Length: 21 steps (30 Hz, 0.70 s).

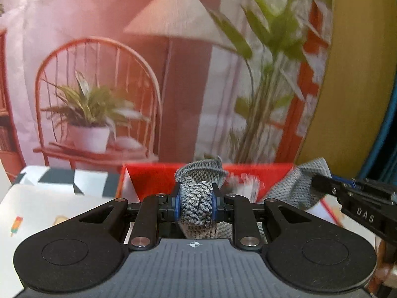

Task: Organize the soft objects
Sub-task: 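Lift the grey knit tube with both grippers and carry it over the box, then open both grippers to drop the grey tube into the box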

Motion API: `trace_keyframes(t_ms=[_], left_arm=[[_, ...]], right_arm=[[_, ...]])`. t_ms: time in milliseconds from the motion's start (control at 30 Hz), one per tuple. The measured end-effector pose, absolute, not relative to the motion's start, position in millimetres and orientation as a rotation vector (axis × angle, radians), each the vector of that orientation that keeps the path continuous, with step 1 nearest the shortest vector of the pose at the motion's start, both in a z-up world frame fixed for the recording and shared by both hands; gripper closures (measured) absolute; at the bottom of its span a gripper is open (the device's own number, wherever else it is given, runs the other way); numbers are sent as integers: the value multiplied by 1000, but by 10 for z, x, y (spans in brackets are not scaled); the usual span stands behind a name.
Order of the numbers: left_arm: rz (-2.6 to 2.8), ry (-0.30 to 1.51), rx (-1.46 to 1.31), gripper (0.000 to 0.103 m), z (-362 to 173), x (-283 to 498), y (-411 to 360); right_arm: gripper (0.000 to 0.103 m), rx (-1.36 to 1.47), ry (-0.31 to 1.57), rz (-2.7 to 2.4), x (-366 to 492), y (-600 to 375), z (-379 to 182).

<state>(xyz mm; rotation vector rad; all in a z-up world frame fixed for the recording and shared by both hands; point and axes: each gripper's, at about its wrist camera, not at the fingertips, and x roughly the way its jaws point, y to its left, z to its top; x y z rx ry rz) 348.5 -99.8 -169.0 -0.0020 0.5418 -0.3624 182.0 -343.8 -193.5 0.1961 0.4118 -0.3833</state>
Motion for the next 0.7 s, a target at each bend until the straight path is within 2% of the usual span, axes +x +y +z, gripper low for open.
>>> trace_keyframes(t_ms=[67, 200, 233, 267, 300, 333, 367, 400, 433, 467, 533, 600, 700], left_arm=[[-342, 532, -7, 79, -1710, 3520, -1004], [-359, 624, 34, 76, -1902, 3613, -1074], [-365, 638, 39, 68, -1942, 3619, -1065], [-368, 652, 45, 52, -1977, 3624, -1060], [-370, 656, 47, 43, -1997, 3618, -1036], [-374, 655, 49, 29, -2004, 3608, -1017], [-380, 653, 51, 20, -2000, 3598, -994], [-386, 652, 57, 15, -1988, 3583, -983], [-389, 651, 63, 8, -1977, 3572, -972], [-392, 649, 72, 5, -1963, 3550, -967], [-396, 647, 100, 2, -1938, 3500, -969], [-401, 652, 128, 0, -1922, 3434, -979], [-398, 642, 153, 0, -1910, 3312, -966]], right_arm=[[94, 194, 402, -408, 1856, -3487, -1922], [93, 218, 469, -400, 1964, -3553, -2038], [91, 224, 495, -399, 1986, -3559, -2079], [88, 225, 512, -406, 1999, -3560, -2116], [81, 229, 526, -409, 2007, -3561, -2150], [74, 240, 536, -408, 2003, -3578, -2174], [72, 247, 539, -407, 1995, -3575, -2193], [65, 250, 544, -407, 1984, -3575, -2205], [52, 248, 548, -404, 1973, -3574, -2212], [44, 244, 545, -405, 1948, -3566, -2209], [13, 231, 526, -407, 1887, -3537, -2191], [1, 213, 509, -408, 1826, -3488, -2161], [0, 191, 514, -400, 1753, -3424, -2136]])
